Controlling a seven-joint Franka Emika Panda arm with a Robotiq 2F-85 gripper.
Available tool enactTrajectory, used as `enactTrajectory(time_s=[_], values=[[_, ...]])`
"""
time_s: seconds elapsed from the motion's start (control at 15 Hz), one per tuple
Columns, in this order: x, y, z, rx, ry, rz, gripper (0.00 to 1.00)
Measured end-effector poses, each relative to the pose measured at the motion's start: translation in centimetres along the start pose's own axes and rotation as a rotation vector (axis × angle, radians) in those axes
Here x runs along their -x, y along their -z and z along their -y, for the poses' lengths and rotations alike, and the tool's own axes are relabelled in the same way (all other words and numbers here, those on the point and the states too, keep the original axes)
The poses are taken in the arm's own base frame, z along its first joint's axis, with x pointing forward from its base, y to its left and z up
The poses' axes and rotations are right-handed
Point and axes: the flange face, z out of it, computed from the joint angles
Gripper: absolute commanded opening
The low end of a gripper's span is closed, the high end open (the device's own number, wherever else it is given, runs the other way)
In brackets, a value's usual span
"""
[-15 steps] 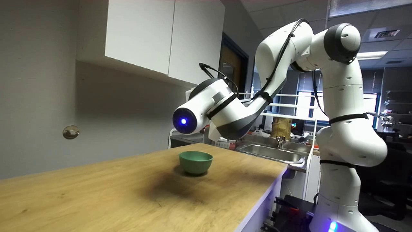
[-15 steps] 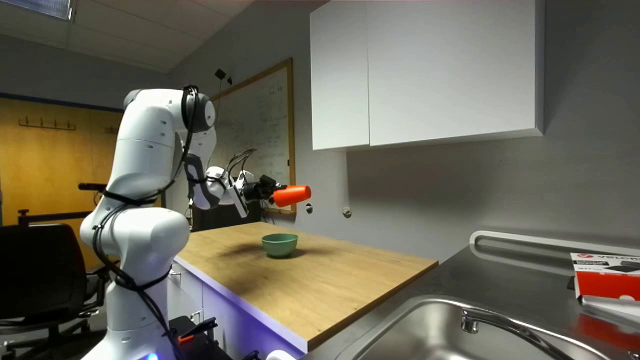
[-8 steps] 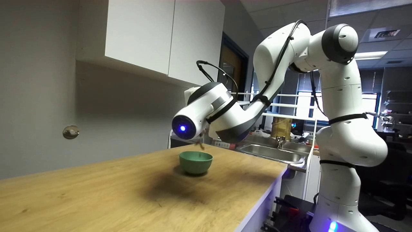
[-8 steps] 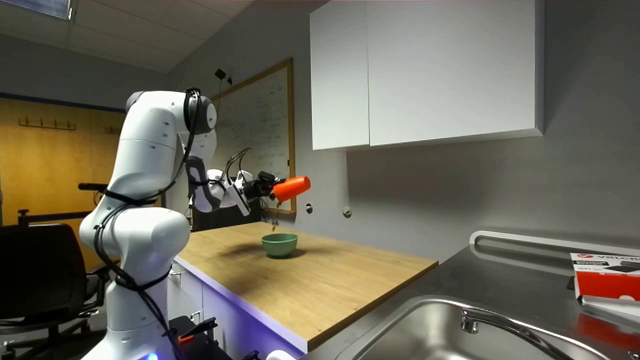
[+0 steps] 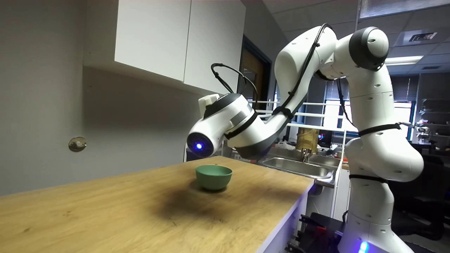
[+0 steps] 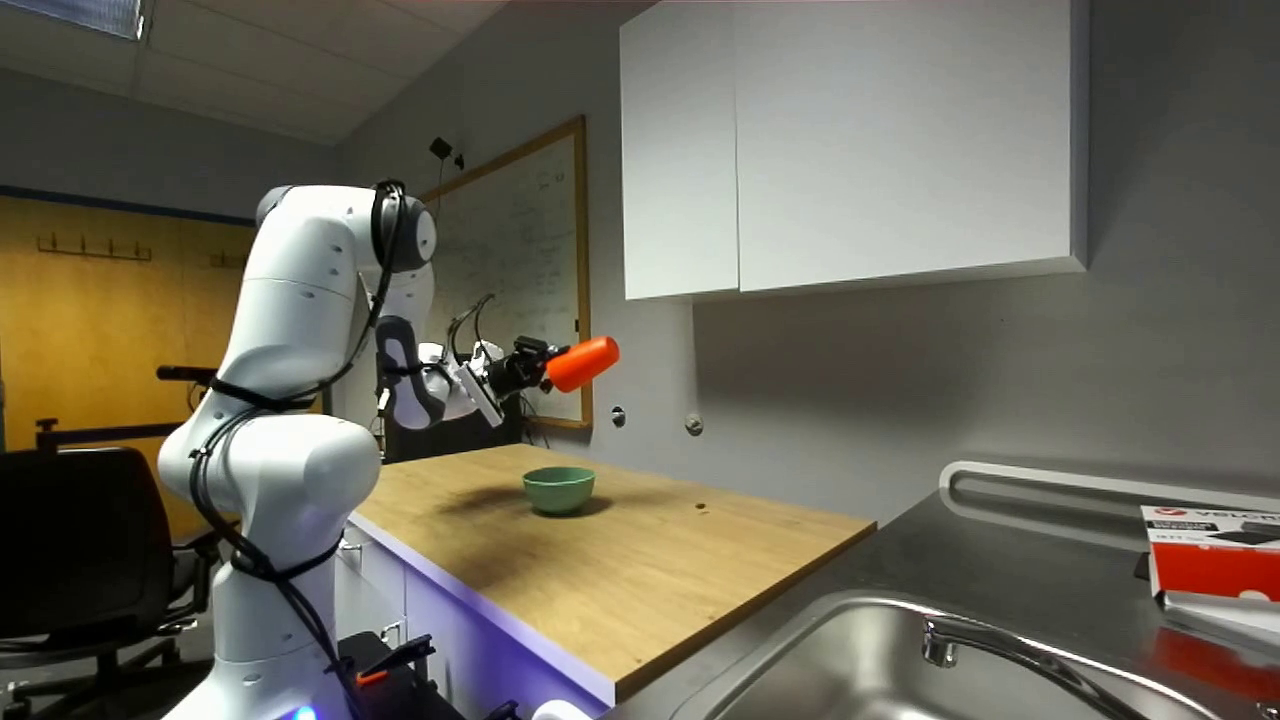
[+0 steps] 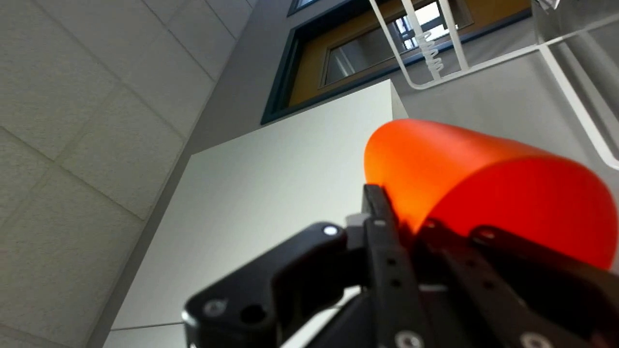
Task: Pour the contents of the orange cup into the green bowl
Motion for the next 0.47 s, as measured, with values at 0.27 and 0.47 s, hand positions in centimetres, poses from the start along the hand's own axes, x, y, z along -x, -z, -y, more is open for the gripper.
enactTrajectory(time_s=[0.27, 0.47], values=[[-0.04, -0.04, -0.02, 0.022, -0.001, -0.007, 0.01], [0.00, -0.05, 0.03, 0.030, 0.000, -0.008, 0.01]])
